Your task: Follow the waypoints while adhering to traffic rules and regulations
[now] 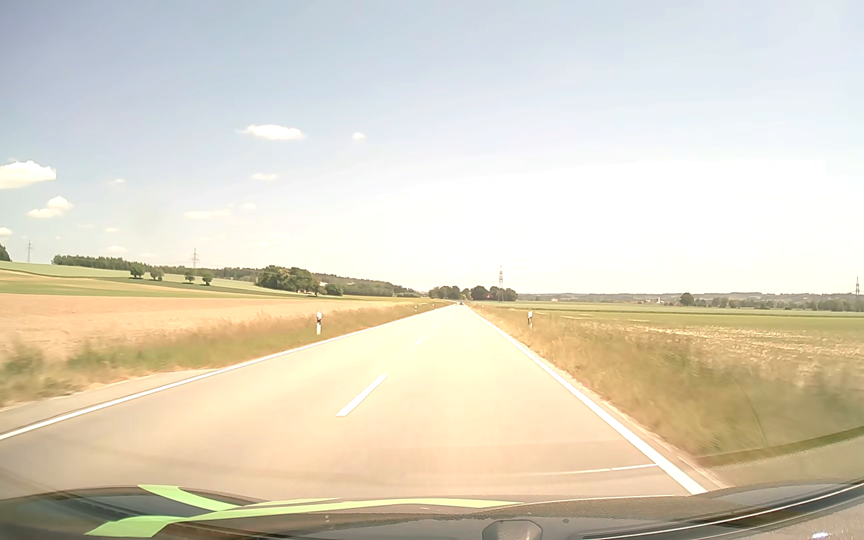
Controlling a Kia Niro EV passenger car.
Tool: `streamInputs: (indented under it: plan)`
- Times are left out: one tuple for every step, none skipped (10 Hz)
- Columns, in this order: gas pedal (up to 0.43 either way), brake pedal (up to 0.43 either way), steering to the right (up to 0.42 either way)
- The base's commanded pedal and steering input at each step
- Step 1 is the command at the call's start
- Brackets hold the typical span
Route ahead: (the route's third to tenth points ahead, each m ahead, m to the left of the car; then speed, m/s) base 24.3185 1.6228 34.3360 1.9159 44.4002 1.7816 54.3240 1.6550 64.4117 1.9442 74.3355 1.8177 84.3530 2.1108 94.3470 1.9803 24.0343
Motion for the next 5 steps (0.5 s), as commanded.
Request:
streamInputs:
  plan:
    - [0.240, 0.000, 0.000]
    - [0.248, 0.000, 0.000]
    - [0.248, 0.000, 0.000]
    - [0.248, 0.000, 0.000]
    - [0.248, 0.000, 0.000]
